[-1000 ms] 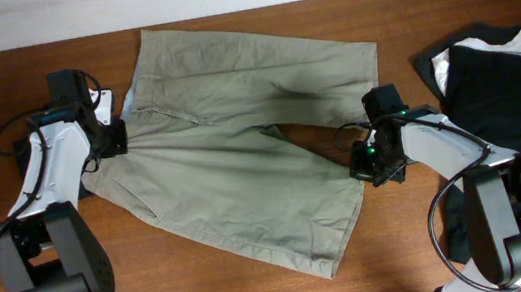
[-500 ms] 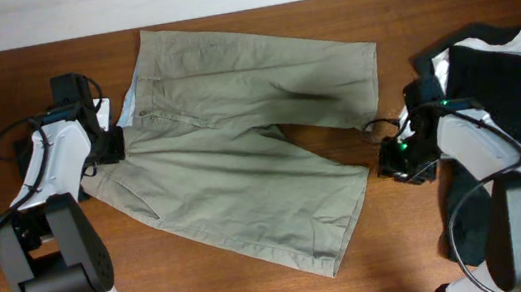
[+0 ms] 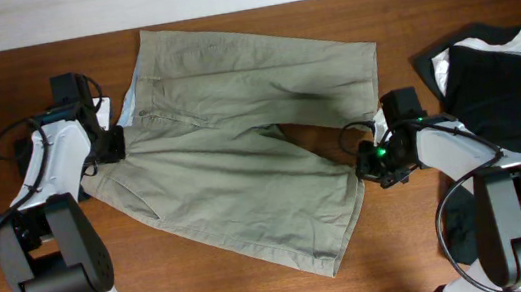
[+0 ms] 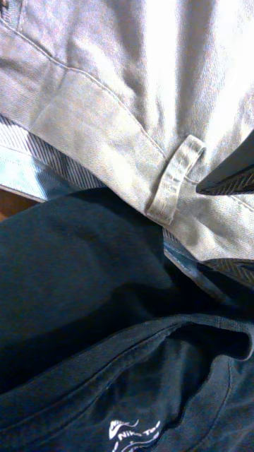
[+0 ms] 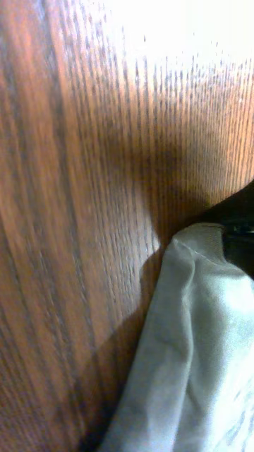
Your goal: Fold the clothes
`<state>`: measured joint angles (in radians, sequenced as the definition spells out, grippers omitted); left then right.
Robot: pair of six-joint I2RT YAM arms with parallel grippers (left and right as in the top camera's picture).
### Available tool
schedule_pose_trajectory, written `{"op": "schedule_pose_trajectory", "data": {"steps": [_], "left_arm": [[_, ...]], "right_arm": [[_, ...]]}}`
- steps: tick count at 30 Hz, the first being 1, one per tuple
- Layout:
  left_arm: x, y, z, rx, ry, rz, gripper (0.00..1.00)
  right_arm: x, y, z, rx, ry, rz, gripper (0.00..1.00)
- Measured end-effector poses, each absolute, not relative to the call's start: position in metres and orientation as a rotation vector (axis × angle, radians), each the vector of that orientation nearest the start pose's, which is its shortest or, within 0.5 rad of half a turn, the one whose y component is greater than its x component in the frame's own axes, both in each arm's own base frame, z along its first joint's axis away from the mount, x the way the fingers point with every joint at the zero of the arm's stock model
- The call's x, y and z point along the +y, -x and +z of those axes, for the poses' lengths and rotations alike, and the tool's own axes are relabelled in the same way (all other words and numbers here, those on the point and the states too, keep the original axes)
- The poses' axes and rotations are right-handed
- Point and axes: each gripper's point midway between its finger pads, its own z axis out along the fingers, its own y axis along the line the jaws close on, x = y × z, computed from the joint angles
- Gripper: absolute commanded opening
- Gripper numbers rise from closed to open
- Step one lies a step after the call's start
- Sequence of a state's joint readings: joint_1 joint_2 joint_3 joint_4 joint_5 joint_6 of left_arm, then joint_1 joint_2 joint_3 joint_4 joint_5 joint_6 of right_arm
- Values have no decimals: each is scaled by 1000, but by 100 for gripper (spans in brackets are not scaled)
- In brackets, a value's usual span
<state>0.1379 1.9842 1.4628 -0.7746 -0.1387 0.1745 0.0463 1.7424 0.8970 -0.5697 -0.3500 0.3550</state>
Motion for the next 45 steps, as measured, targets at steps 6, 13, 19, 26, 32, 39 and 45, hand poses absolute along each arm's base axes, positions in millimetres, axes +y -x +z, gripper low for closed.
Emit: {"op": "schedule_pose_trajectory", "data": {"steps": [6,13,19,26,32,39,45], "left_arm": [[79,-429,50,2874,-26,220,0],[19,-438,54,2801,-188,-249,50],[-13,-429,2,2854,-335,-500,0],[26,-450,24,2878,-241,-249,44],[5,-466,41,2779,-264,-421,61],[5,-491,51,2668,-286,-398,64],[5,-485,49,2691,-282,-410,64]], "right_arm": [[2,-314,13,3010,-630,283,5],[-2,-318,15,3003,-598,250,17],[-2,-314,15,3020,-603,248,16],[-5,-313,14,3023,-605,223,6],[0,-298,5,3067,-608,246,45],[26,-293,2,3052,-493,490,41],[13,-231,-1,3316,-484,316,46]]}}
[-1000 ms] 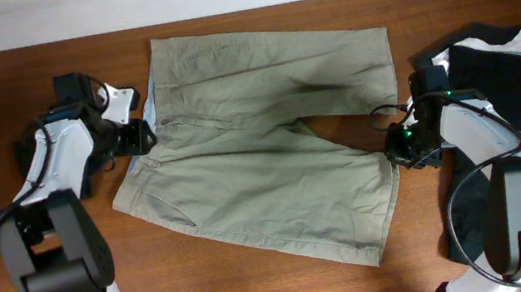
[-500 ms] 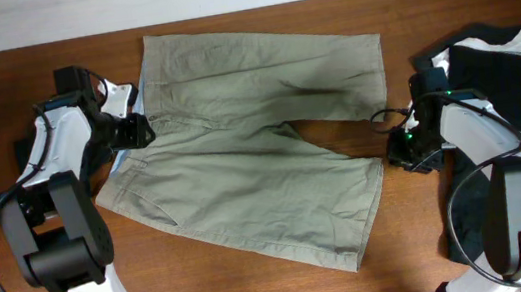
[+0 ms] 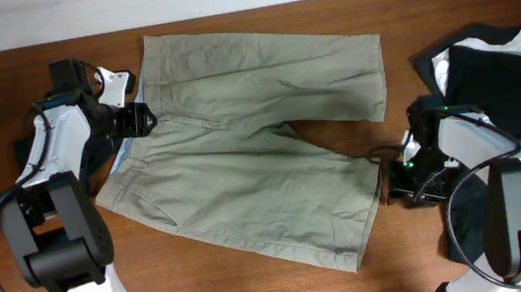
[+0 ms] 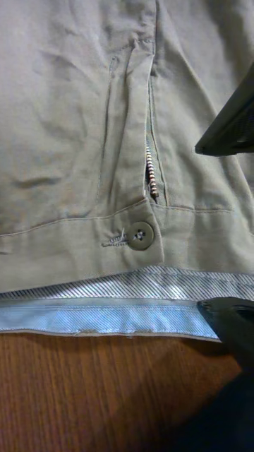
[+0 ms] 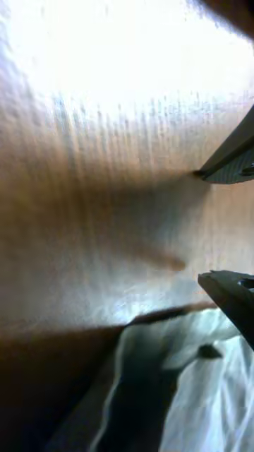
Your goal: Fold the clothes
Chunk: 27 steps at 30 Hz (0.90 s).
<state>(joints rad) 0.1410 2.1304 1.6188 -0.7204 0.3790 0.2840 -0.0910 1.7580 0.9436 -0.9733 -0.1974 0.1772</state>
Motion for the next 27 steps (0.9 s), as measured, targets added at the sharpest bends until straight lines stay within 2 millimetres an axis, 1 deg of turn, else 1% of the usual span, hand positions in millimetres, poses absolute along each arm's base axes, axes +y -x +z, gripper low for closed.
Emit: {"op": "schedule_pose_trajectory", "data": {"steps": [2,3,5,6,7,9,10,12,13,14,15,16,17,19,21,22,23,25,27], "left_arm": [[5,-485,49,2693,-281,-410,64],[5,-484,49,2693,-281,-410,64],[4,-484,49,2696,-281,-412,64],[4,-483,49,2700,-280,-413,64],[4,-481,48,2706,-279,-417,64],[4,-481,48,2707,-279,-418,64],[4,-481,48,2708,-279,-417,64],[4,-480,47,2713,-278,-420,64],[4,-480,47,2713,-278,-420,64],[4,-480,47,2713,-278,-420,64],[4,-480,47,2714,-278,-421,64],[4,-479,47,2715,-277,-422,64],[4,-479,47,2716,-277,-422,64],[3,-479,47,2715,-278,-426,64],[3,-479,47,2717,-277,-426,64],[3,-478,47,2719,-277,-428,64],[3,-478,47,2719,-277,-428,64],[3,-478,47,2719,-277,-428,64],[3,-478,47,2720,-277,-428,64]], "right_arm": [[22,-233,0,3307,-402,418,45],[27,-240,0,3272,-381,472,45],[34,-261,2,3174,-344,549,44],[35,-271,2,3134,-332,565,40],[34,-288,2,3064,-326,558,39],[31,-298,2,3029,-330,533,44],[30,-298,1,3028,-330,520,45],[20,-294,0,3060,-339,426,47],[18,-292,1,3069,-339,415,47],[13,-285,1,3093,-359,404,47],[5,-269,0,3153,-416,382,47],[-1,-259,0,3189,-457,367,47],[0,-258,0,3191,-458,369,47],[2,-264,0,3168,-444,369,47],[9,-289,0,3068,-390,359,47],[18,-303,0,3006,-373,364,47],[19,-305,1,2993,-374,365,46],[23,-311,1,2969,-364,369,31],[27,-311,0,2964,-363,395,29]]}}
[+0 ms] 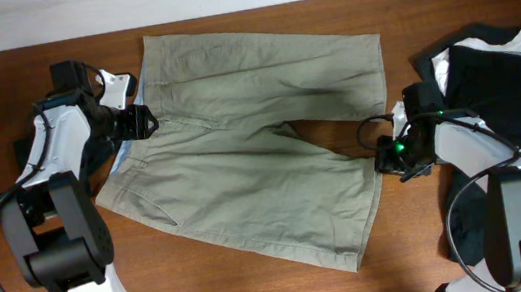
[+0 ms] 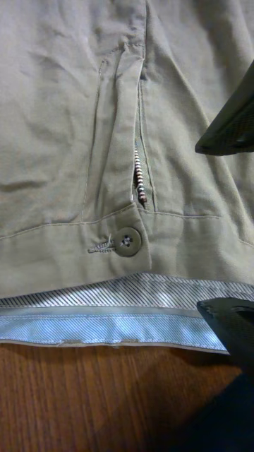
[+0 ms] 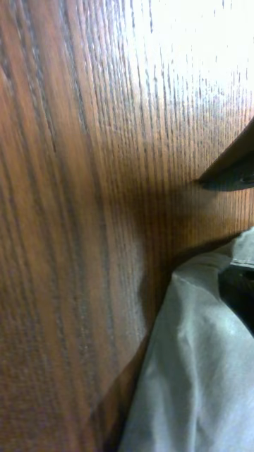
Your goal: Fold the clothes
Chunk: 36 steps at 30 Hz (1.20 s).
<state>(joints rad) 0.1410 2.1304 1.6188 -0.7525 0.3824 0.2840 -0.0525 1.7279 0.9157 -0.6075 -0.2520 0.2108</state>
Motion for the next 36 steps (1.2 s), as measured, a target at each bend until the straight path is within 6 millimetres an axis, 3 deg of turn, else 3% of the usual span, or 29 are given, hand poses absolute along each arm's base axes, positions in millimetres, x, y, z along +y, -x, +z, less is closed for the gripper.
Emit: {"op": "schedule_pose_trajectory", "data": {"steps": [1,3,9,14,17,20,24,27,30,32,36], "left_arm": [[3,-478,47,2720,-277,-428,64],[3,-478,47,2720,-277,-428,64],[4,-484,49,2692,-283,-415,64],[5,-503,56,2613,-302,-380,62],[-16,-508,40,2612,-357,-400,37],[-40,-504,26,2643,-418,-406,37],[-15,-498,17,2716,-373,-272,39],[-14,-492,6,2757,-361,-308,35],[-22,-492,7,2738,-357,-403,11],[-29,-493,6,2730,-367,-459,0],[-31,-506,19,2701,-376,-480,0]], "right_arm": [[30,-311,0,2964,-360,422,24],[39,-308,0,2971,-347,500,4],[41,-299,-3,3010,-344,517,4],[23,-293,1,3095,-400,335,4],[21,-295,1,3096,-400,314,4],[21,-295,1,3096,-400,313,4],[21,-294,1,3097,-402,313,4],[21,-293,1,3104,-403,313,4],[20,-293,1,3104,-403,303,4],[19,-292,1,3105,-404,294,4],[18,-290,1,3115,-406,288,4]]}}
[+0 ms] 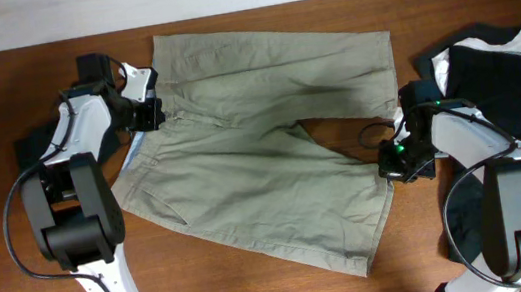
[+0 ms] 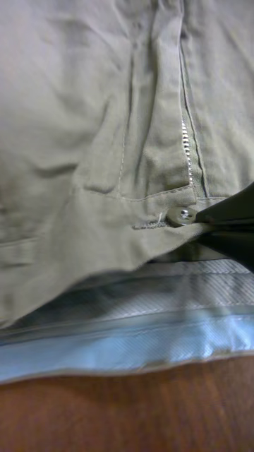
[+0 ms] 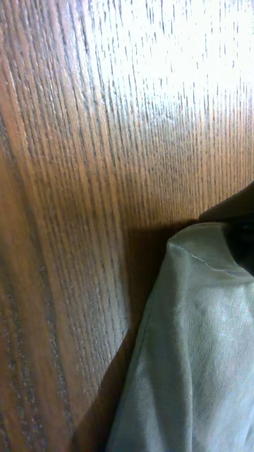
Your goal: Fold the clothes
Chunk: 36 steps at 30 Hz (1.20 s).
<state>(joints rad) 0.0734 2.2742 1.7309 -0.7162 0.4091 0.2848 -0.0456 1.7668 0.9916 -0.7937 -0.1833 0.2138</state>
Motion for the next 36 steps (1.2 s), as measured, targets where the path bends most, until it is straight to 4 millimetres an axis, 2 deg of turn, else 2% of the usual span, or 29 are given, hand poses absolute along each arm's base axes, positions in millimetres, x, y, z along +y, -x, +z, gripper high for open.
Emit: {"op": "schedule_pose_trajectory", "data": {"steps": [4,7,10,14,15,16,17,18,19,20,21,22,23,25,26,27,28,29,31,33,34,35,36], "left_arm": [[-25,-520,44,2665,-367,-468,0],[-5,-519,39,2707,-329,-369,0],[0,-517,36,2728,-321,-325,0],[8,-510,13,2801,-269,-287,1],[8,-510,9,2808,-253,-288,18],[8,-511,10,2810,-243,-286,19],[10,-511,9,2811,-243,-273,18],[27,-515,11,2821,-192,-190,8],[39,-514,15,2836,-162,-149,2],[53,-518,29,2837,-130,-109,2],[56,-524,42,2822,-122,-90,5],[58,-531,56,2797,-125,-77,20],[56,-532,62,2796,-129,-76,21],[51,-507,56,2896,-129,-118,20],[48,-492,55,2958,-126,-138,21],[47,-487,55,2979,-125,-146,23],[46,-477,65,3001,-123,-152,24],[46,-474,80,2985,-125,-146,25],[42,-450,144,2937,-128,-131,26],[39,-425,197,2886,-125,-116,25],[37,-415,208,2885,-116,-117,25],[35,-401,213,2918,-88,-129,25],[34,-392,213,2952,-48,-142,25]], "right_arm": [[16,-286,1,3130,-434,264,4],[15,-285,1,3137,-471,229,4],[16,-284,1,3138,-485,221,4],[16,-284,1,3138,-484,221,4],[16,-284,1,3139,-482,221,4],[16,-284,1,3139,-484,221,4],[14,-283,1,3143,-487,204,4],[7,-277,1,3162,-499,141,4],[3,-276,0,3162,-506,111,4],[2,-276,0,3162,-507,100,4],[1,-276,0,3162,-508,93,4],[0,-276,0,3161,-507,82,37],[-2,-276,0,3160,-506,61,72],[-11,-273,0,3165,-516,-7,72],[-20,-271,8,3182,-575,-21,72],[-32,-275,21,3178,-646,-14,73],[-45,-287,41,3133,-702,0,73],[-49,-292,56,3105,-720,26,73],[-38,-296,96,3031,-688,145,73],[-27,-283,122,3000,-670,224,74],[-24,-278,133,2981,-659,238,73],[-19,-266,155,2929,-645,261,69],[-16,-258,175,2866,-643,273,54]]}}
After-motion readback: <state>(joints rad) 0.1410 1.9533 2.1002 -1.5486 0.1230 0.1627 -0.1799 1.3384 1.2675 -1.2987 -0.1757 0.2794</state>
